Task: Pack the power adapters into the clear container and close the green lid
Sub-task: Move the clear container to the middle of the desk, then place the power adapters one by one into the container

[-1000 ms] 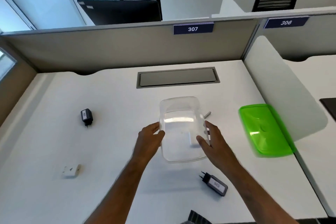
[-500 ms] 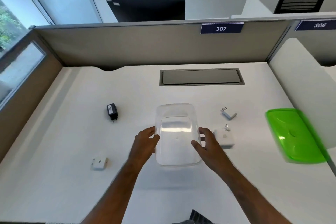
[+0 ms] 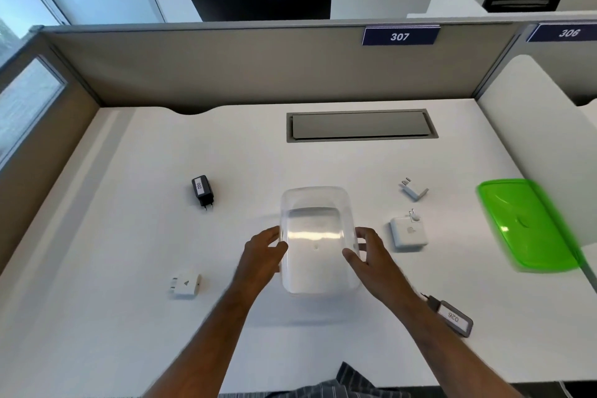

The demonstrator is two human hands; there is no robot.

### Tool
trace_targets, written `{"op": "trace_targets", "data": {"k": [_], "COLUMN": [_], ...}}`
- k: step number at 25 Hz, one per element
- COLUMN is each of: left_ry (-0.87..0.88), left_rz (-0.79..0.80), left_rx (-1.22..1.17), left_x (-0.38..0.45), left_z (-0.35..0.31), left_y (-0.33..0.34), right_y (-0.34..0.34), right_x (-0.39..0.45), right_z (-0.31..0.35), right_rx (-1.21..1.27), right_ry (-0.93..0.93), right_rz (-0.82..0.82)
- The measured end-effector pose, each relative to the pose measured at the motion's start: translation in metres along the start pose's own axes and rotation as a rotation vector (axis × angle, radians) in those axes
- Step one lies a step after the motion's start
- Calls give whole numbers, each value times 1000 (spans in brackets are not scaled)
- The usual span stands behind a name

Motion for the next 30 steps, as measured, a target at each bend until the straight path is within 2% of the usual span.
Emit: {"op": "trace_targets", "data": {"k": [4, 7, 10, 13, 19, 24, 30], "left_ry": [13, 56, 130, 245, 262, 266, 262], "left_rz": [29, -29, -136, -217, -160, -249, -270], "left_rx": [-14, 75, 347, 658, 961, 1008, 1009], "left_x": [10, 13, 15, 20, 19, 20, 22], "left_z": [8, 23, 44, 64, 107, 113, 118], "left_y": [-4, -10, -18, -28, -30, -22, -23], "right_y": [-2, -9, -19, -32, -52, -47, -50], "right_x": [1, 4, 14, 27, 55, 69, 68], "right_z": [-3, -7, -16, -31, -56, -68, -81], "right_rx": [17, 41, 39, -80, -369, -377, -479], "right_ry": [8, 23, 35, 39, 134, 278, 200], "right_rz": [-3, -24, -100, -248, -464, -457, -433]}}
Point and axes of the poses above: each hand's wrist, its own x-axis towards the middle knuckle, its own y-axis out of the palm, z = x × y, the point moved 1 cm from there along x, towards the middle knuckle, and after that the axes turned 1 degree about y, right-handed, at the moved point
